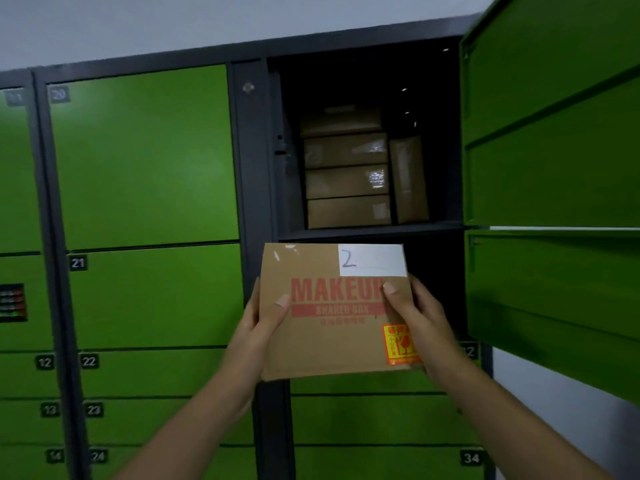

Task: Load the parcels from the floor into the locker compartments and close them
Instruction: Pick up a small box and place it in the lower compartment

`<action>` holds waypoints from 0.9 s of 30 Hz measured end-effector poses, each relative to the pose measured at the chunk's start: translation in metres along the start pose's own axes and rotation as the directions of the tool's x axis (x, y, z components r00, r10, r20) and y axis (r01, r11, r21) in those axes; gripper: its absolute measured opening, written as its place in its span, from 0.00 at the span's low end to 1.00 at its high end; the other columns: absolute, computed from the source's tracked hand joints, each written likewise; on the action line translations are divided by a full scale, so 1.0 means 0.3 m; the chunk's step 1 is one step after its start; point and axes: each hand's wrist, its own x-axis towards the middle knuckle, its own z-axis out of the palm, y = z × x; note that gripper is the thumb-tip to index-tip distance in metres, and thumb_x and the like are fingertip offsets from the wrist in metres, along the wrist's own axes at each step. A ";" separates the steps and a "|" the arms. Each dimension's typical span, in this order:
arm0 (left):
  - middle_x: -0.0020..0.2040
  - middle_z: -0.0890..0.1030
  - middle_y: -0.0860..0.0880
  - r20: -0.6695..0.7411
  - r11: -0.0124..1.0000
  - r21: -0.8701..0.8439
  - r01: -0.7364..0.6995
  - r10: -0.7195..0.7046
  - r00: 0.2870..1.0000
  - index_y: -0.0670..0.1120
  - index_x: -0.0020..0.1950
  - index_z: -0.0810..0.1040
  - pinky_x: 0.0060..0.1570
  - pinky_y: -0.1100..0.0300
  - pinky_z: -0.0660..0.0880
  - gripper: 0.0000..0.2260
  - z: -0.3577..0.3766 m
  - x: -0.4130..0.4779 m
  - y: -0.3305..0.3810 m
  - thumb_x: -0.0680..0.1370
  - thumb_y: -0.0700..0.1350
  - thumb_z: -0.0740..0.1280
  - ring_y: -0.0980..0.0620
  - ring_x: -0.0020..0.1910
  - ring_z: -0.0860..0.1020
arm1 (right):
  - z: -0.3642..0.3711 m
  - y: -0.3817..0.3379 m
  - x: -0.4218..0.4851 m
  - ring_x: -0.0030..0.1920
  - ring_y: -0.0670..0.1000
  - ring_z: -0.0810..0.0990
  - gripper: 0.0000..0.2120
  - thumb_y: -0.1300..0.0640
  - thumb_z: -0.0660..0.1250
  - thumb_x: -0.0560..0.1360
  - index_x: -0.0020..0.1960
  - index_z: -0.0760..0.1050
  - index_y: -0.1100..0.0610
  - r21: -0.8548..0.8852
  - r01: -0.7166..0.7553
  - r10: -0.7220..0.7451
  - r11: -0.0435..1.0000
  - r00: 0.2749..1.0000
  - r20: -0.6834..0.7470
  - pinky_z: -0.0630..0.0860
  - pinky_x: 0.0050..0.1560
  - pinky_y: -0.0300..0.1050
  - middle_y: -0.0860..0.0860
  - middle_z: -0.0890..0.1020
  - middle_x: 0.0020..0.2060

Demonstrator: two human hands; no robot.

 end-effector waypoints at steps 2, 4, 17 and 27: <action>0.60 0.86 0.56 0.039 1.000 -0.027 -0.014 0.015 0.999 0.63 0.79 0.66 0.45 0.53 0.85 0.31 0.078 0.045 -0.013 0.76 0.62 0.69 0.53 0.55 0.86 | -0.084 -0.009 0.027 0.50 0.51 0.88 0.20 0.42 0.67 0.75 0.66 0.76 0.43 -0.022 0.007 -0.007 1.000 1.000 -0.026 0.84 0.45 0.48 0.47 0.88 0.52; 0.61 0.86 0.56 0.070 0.998 -0.048 -0.052 0.055 0.996 0.63 0.78 0.67 0.50 0.51 0.84 0.29 0.149 0.082 -0.027 0.78 0.60 0.69 0.54 0.55 0.86 | -0.154 -0.016 0.063 0.50 0.52 0.88 0.18 0.44 0.67 0.76 0.65 0.77 0.45 -0.051 0.019 -0.021 0.999 0.999 -0.041 0.84 0.44 0.46 0.48 0.88 0.52; 0.80 0.55 0.68 0.062 0.916 0.203 -0.346 0.341 0.938 0.76 0.78 0.48 0.72 0.40 0.72 0.39 0.440 0.293 -0.207 0.73 0.75 0.64 0.53 0.81 0.60 | -0.298 0.191 0.267 0.64 0.42 0.77 0.21 0.43 0.56 0.84 0.75 0.66 0.46 -0.423 0.029 -0.194 0.906 0.916 -0.353 0.76 0.65 0.48 0.41 0.79 0.63; 0.80 0.43 0.70 0.040 0.928 0.303 -0.218 0.216 0.976 0.83 0.71 0.39 0.80 0.44 0.54 0.30 0.479 0.340 -0.276 0.77 0.71 0.55 0.59 0.82 0.47 | -0.218 0.313 0.333 0.82 0.53 0.56 0.26 0.60 0.54 0.86 0.83 0.55 0.59 -0.670 -0.053 -0.336 0.740 0.834 -0.437 0.55 0.80 0.46 0.56 0.60 0.81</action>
